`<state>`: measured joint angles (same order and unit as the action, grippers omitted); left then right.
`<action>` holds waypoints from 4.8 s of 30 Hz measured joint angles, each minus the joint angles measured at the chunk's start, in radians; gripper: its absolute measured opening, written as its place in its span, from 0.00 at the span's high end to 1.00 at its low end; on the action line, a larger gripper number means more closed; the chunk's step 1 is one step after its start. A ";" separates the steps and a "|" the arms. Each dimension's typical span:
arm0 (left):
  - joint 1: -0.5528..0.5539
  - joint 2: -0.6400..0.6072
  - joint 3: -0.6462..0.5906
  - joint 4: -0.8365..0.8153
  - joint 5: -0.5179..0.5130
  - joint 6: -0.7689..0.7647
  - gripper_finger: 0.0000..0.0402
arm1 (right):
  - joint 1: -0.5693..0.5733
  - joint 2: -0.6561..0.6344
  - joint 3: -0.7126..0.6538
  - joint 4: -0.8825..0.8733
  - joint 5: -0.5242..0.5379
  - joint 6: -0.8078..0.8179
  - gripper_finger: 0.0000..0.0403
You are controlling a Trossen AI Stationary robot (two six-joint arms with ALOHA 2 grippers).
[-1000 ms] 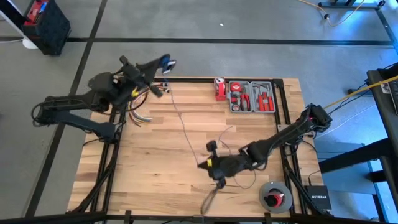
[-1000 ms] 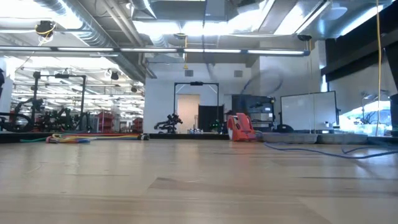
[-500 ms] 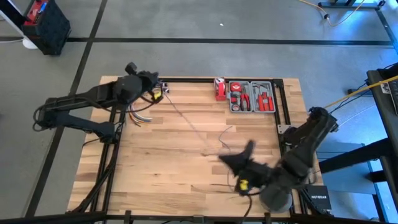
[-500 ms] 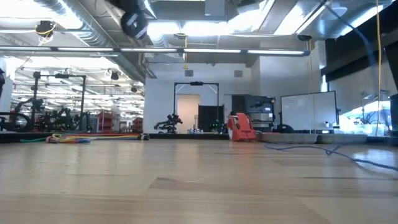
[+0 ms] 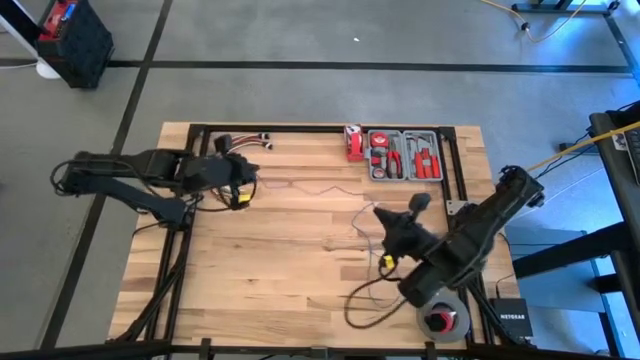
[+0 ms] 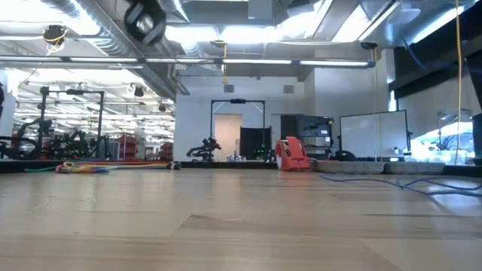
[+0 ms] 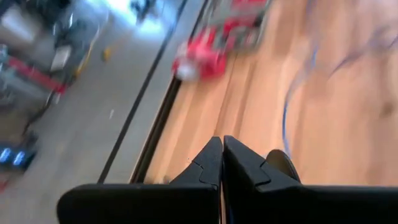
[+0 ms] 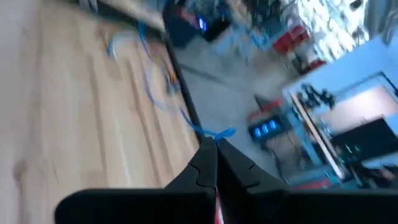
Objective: Coil cords
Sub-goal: Uncoil the blue wire from the black spool
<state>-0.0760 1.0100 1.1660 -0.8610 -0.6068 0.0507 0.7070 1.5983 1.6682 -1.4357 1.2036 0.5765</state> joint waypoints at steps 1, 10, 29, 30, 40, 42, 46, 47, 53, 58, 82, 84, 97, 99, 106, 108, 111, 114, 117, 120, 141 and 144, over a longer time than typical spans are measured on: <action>-0.024 -0.006 0.000 0.037 -0.001 0.009 0.99 | -0.018 -0.001 -0.036 -0.010 -0.018 0.026 1.00; -0.128 -0.041 0.000 0.406 0.000 0.095 1.00 | -0.170 -0.002 -0.407 0.277 -0.158 0.149 1.00; -0.125 -0.039 -0.449 1.142 0.002 0.213 0.99 | -0.332 0.003 -0.553 0.713 -0.608 -0.012 0.89; -0.125 -0.049 -0.449 1.143 0.002 0.215 0.99 | -0.337 0.003 -0.553 0.710 -0.655 -0.006 0.85; -0.129 -0.074 -0.448 1.100 0.001 0.227 0.99 | -0.293 0.000 -0.314 0.479 -1.088 0.094 0.54; -0.129 -0.075 -0.447 1.107 0.000 0.237 0.99 | -0.264 -0.002 -0.296 0.538 -0.962 -0.007 0.52; -0.127 -0.076 -0.447 1.108 0.001 0.246 0.99 | -0.228 0.010 -0.366 0.886 -0.502 -0.271 0.52; -0.127 -0.075 -0.447 1.108 0.001 0.246 0.99 | -0.230 0.021 -0.396 1.002 -0.426 -0.329 0.52; -0.127 -0.075 -0.447 1.113 0.001 0.266 0.99 | -0.322 0.139 -0.507 1.610 -0.498 -0.700 0.53; -0.127 -0.075 -0.447 1.101 0.001 0.264 0.99 | -0.409 0.239 -0.509 1.809 -0.586 -0.819 0.53; -0.127 -0.075 -0.447 1.081 0.001 0.233 0.99 | -0.571 0.287 -0.508 1.841 -0.809 -0.815 0.63; -0.127 -0.075 -0.447 1.081 0.001 0.233 0.99 | -0.574 0.294 -0.508 1.825 -0.810 -0.806 0.68; -0.127 -0.075 -0.447 1.080 0.001 0.235 0.99 | -0.557 0.297 -0.508 1.835 -0.780 -0.864 0.98; -0.127 -0.075 -0.447 1.083 0.001 0.230 0.99 | -0.554 0.297 -0.508 1.836 -0.780 -0.841 0.97; -0.102 -0.074 -0.446 1.107 0.000 0.168 0.99 | -0.504 0.297 -0.508 1.855 -0.959 -0.826 0.98; -0.089 -0.073 -0.446 1.105 0.001 0.156 0.99 | -0.468 0.297 -0.508 1.880 -0.973 -0.874 0.99; -0.072 -0.062 -0.446 1.101 0.004 0.129 0.99 | -0.416 0.297 -0.496 1.911 -0.970 -0.946 0.99; -0.060 -0.043 -0.446 1.098 0.006 0.130 0.99 | -0.371 0.296 -0.452 1.903 -0.959 -0.974 0.99; -0.053 -0.037 -0.446 1.071 0.017 0.135 0.99 | -0.320 0.285 -0.388 1.838 -0.920 -1.041 0.99; -0.052 -0.040 -0.446 1.049 0.015 0.166 0.99 | -0.265 0.262 -0.317 1.757 -0.769 -1.129 0.99; -0.064 -0.042 -0.446 1.029 -0.003 0.225 0.99 | -0.172 0.009 -0.191 0.818 -0.067 -0.748 0.99; -0.086 -0.047 -0.446 1.069 -0.001 0.226 0.99 | -0.208 0.045 -0.207 0.633 -0.144 -0.502 0.99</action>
<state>-0.1615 0.9625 0.7197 0.2083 -0.6076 0.2764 0.4987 1.6431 1.4611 -0.8025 1.0595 0.0741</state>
